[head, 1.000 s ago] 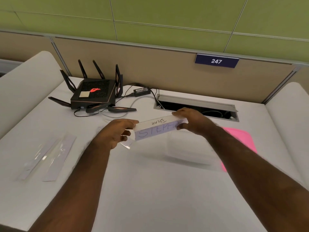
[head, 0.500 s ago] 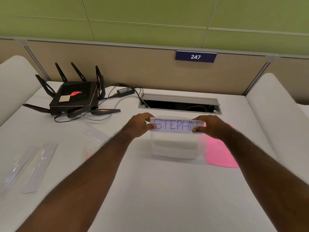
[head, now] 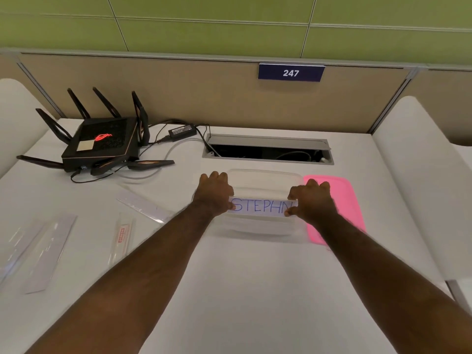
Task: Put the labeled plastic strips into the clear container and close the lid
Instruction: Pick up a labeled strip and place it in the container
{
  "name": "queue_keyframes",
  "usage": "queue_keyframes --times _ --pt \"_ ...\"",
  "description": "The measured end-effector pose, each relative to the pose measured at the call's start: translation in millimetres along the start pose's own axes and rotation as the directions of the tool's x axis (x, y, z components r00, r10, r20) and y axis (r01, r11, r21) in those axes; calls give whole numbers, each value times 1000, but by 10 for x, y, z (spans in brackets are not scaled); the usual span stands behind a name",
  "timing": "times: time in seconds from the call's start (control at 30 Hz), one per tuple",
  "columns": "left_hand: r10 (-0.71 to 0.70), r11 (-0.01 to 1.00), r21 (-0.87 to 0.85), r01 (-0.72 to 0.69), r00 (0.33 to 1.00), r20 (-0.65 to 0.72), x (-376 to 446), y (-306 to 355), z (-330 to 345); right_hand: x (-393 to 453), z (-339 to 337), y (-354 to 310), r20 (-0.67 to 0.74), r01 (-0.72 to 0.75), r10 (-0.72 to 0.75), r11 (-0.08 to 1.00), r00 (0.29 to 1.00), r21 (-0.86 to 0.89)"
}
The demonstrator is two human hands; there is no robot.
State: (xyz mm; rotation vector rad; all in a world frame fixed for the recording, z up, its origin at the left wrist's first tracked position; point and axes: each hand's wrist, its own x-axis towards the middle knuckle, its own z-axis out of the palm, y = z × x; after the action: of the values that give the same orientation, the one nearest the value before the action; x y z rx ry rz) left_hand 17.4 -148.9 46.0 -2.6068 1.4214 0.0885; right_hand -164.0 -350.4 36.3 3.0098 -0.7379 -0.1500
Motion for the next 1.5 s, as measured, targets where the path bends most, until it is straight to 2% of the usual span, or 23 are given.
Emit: queue_keyframes --times 0.1,0.17,0.27,0.47,0.8,0.9,1.03,1.13,1.2,1.33,1.5 --pt "51 979 198 -59 998 43 71 134 -24 34 37 -35 45 52 -47 992 998 -118" --pt "69 960 268 -83 996 61 112 214 -27 51 59 -60 73 88 -76 979 994 -184" --pt "86 949 295 -108 993 85 170 304 -45 69 82 -101 98 127 -103 952 990 -278" --pt "74 934 332 -133 980 187 249 397 -69 130 77 -162 161 156 -107 929 981 -336" --pt "42 877 451 -166 961 272 274 473 80 179 124 -246 193 158 -96 927 976 -339" --pt "97 921 355 -161 977 192 263 402 105 209 87 -237 180 141 -88 941 980 -308" --pt "171 968 201 -150 981 -92 212 260 3 291 -82 -263 49 45 -37 984 998 -175" --pt "69 996 78 -49 956 -287 133 76 -100 351 -222 -358 -95 13 -21 997 995 -77" --pt "-45 999 6 50 940 -339 52 -103 -108 406 -307 -484 -152 7 -13 999 988 -40" --pt "-265 964 -100 246 916 -301 -161 -543 -5 541 -441 -853 -255 45 -48 999 966 -18" --pt "-464 884 -137 446 871 -159 -486 -1120 232 663 -483 -1445 -343 167 -156 986 926 5"
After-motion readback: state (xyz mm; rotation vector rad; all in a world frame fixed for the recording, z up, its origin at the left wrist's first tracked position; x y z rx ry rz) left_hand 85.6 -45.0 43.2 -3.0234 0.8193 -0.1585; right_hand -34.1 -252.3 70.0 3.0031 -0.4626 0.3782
